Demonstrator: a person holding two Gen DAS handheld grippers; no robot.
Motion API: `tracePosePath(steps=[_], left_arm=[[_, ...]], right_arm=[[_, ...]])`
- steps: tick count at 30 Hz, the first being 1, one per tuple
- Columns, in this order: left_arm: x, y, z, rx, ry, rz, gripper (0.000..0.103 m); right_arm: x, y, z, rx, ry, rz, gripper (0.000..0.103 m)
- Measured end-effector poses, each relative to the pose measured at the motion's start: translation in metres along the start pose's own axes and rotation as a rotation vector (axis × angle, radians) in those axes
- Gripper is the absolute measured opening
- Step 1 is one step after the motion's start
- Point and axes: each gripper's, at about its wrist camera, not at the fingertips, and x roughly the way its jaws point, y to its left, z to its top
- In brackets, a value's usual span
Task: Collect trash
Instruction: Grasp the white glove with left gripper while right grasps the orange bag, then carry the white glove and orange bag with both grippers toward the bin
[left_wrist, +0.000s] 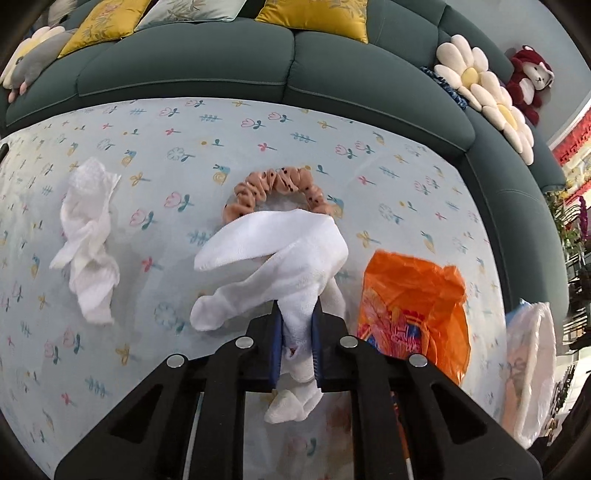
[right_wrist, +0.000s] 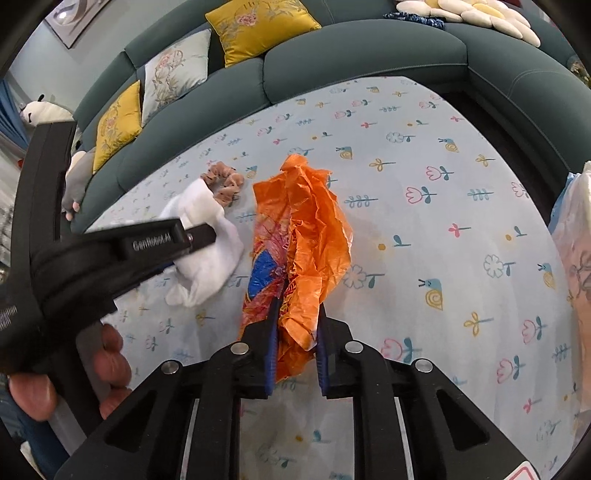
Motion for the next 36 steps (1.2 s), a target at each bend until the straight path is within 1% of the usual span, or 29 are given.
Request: tracePosePath(steps=[9, 15, 21, 27, 36], left_arm=[[-0.055, 0.001, -0.023, -0.004, -0.039, -0.056, 0.012], [-0.090, -0.019, -0.031, 0.018, -0.072, -0.072, 0.012], [-0.123, -0.050, -0.036, 0.047, -0.100, -0.099, 0.012], [-0.147, -0.093, -0.046, 0.094, -0.110, -0.133, 0.012], [-0.165, -0.163, -0.062, 0.189, -0.112, -0.180, 0.012]], right_arm=[[-0.044, 0.006, -0.005, 0.001, -0.062, 0.033, 0.015], [-0.077, 0.000, -0.003, 0.026, -0.108, 0.048, 0.015], [-0.117, -0.012, -0.002, 0.048, -0.159, 0.053, 0.015], [-0.158, -0.032, 0.000, 0.075, -0.210, 0.046, 0.015], [-0.210, -0.084, 0.007, 0.139, -0.287, 0.024, 0.015]])
